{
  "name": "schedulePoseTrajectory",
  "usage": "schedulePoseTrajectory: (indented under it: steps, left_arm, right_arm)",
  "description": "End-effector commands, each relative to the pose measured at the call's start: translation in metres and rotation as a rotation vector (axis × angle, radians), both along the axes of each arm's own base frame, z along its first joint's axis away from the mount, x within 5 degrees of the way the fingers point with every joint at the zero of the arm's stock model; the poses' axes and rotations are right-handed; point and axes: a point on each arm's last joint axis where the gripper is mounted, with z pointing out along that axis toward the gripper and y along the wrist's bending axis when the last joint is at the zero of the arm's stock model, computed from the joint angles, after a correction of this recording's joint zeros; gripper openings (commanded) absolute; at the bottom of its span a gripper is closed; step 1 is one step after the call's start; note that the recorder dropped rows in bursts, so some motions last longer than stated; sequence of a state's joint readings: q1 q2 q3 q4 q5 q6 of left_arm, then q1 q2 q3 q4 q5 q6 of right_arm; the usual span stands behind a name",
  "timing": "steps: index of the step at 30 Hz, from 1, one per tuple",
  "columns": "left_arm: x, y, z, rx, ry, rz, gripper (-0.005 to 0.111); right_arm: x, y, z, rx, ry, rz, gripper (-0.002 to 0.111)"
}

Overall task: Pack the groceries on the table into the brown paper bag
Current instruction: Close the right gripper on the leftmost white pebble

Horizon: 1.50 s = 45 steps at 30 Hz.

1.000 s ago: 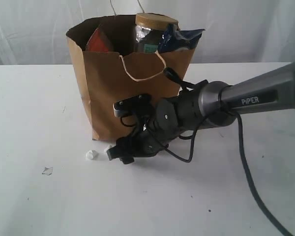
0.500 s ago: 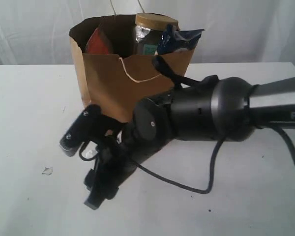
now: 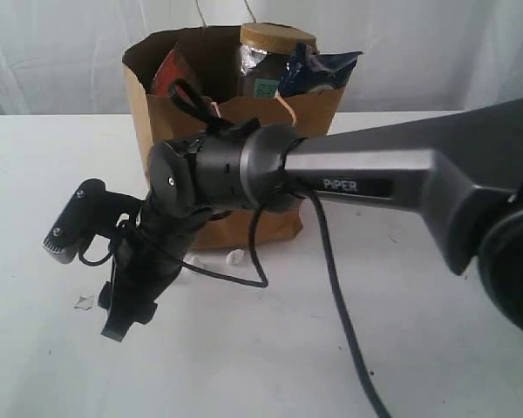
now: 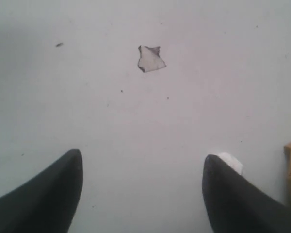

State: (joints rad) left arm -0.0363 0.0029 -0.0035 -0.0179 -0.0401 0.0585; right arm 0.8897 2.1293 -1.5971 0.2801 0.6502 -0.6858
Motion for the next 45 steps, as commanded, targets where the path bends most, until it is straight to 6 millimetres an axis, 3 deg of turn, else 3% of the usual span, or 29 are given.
schedulePoseTrajectory:
  steps: [1, 7, 12, 18, 29, 37, 45]
  left_arm:
    - [0.000, 0.000, 0.000, -0.010, -0.010, 0.003, 0.000]
    - [0.000, 0.000, 0.000, -0.010, -0.010, 0.003, 0.000]
    - [0.000, 0.000, 0.000, -0.010, -0.010, 0.003, 0.000]
    - [0.000, 0.000, 0.000, -0.010, -0.010, 0.003, 0.000]
    - [0.000, 0.000, 0.000, -0.010, -0.010, 0.003, 0.000]
    - [0.000, 0.000, 0.000, -0.010, -0.010, 0.003, 0.000]
    - [0.000, 0.000, 0.000, -0.010, -0.010, 0.003, 0.000]
  right_arm:
    - [0.019, 0.000, -0.002, 0.000, 0.039, -0.070, 0.060]
    - [0.042, -0.006, -0.002, 0.022, 0.127, -0.289, 0.060]
    - [0.048, -0.009, -0.011, -0.009, 0.232, -0.451, 0.060]
    - [0.051, -0.005, -0.020, -0.025, 0.274, -0.502, 0.060]
    - [0.061, -0.005, -0.019, 0.010, 0.205, -0.549, 0.060]
    - [0.061, -0.003, -0.040, -0.019, 0.249, -0.561, 0.060]
    - [0.060, -0.001, -0.048, -0.024, 0.257, -0.561, 0.047]
